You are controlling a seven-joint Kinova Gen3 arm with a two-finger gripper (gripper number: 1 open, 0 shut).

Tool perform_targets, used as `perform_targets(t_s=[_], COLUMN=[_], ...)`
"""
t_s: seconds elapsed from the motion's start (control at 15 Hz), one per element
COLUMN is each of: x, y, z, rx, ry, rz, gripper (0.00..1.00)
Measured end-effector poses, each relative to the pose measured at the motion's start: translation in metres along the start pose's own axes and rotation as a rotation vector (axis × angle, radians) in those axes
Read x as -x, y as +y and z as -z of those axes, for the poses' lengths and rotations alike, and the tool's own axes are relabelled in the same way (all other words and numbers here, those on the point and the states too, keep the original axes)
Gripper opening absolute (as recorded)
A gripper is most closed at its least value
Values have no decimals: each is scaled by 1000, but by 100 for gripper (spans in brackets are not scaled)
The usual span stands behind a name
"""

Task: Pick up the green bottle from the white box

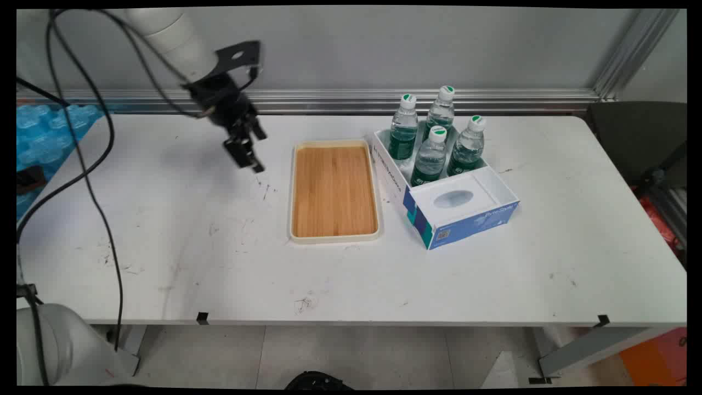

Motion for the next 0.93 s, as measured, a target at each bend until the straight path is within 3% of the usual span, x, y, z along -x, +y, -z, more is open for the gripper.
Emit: perform_targets(t_s=[0.33,0.93], x=[-64,-145], y=[-16,-35], z=[7,-14], rx=[-23,-42], ry=[113,293], rz=[-7,-10], gripper=[100,100])
